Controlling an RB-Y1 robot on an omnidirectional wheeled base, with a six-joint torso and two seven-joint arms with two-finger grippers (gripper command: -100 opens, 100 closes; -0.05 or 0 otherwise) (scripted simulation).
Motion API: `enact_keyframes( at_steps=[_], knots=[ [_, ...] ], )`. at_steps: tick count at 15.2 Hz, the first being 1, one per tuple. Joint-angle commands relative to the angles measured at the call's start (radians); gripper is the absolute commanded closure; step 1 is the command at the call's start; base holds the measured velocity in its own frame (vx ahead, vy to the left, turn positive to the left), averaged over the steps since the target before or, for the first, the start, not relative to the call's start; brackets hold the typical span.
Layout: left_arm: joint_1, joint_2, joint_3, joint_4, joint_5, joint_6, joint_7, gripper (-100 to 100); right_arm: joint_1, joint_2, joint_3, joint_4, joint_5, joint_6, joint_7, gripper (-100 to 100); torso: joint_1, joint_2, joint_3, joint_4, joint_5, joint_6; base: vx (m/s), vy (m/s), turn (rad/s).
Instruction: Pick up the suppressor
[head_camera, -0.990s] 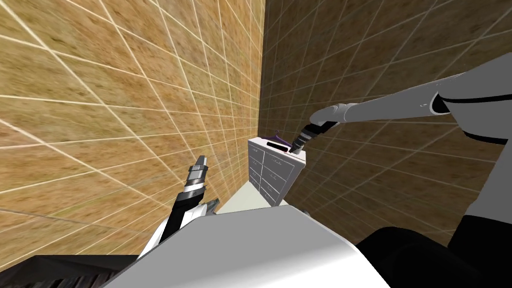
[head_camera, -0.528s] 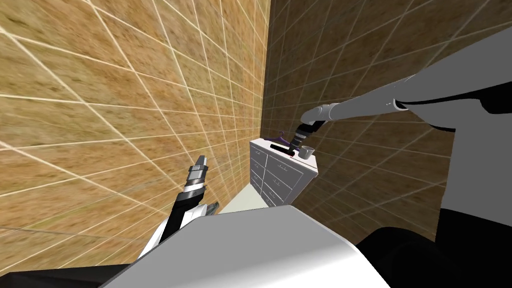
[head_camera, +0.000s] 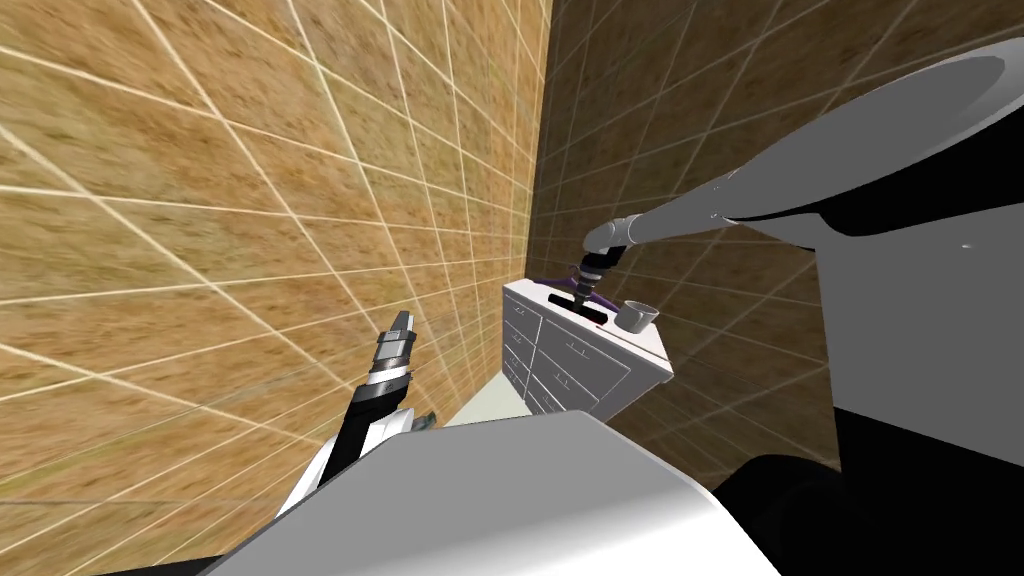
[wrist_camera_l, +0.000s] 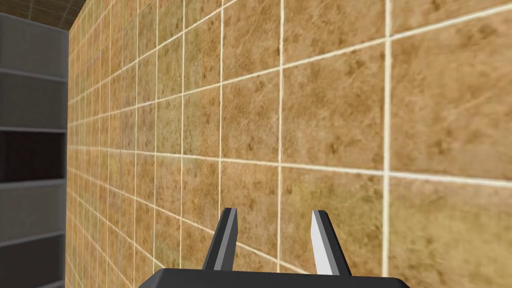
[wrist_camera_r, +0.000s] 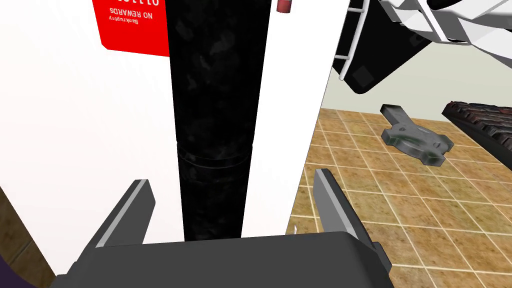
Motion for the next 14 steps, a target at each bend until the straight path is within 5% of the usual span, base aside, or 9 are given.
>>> enact_keyframes(
  at_steps=[1, 14],
  knots=[
    [0.000, 0.000, 0.000, 0.000, 0.000, 0.000, 0.000, 0, 0.019, -0.031, 0.003, 0.005, 0.000, -0.008, -0.006, -100, 0.000, 0.000, 0.000, 0.000, 0.000, 0.000, 0.104, -0.010, 0.055],
    [-0.001, 0.000, 0.000, 0.000, 0.000, 0.000, 0.000, 0, 0.034, 0.248, 0.091, 0.212, 0.125, -0.093, 0.088, -100, 0.004, 0.015, 0.009, 0.004, 0.001, -0.001, -0.046, 0.053, 0.255]
  ],
)
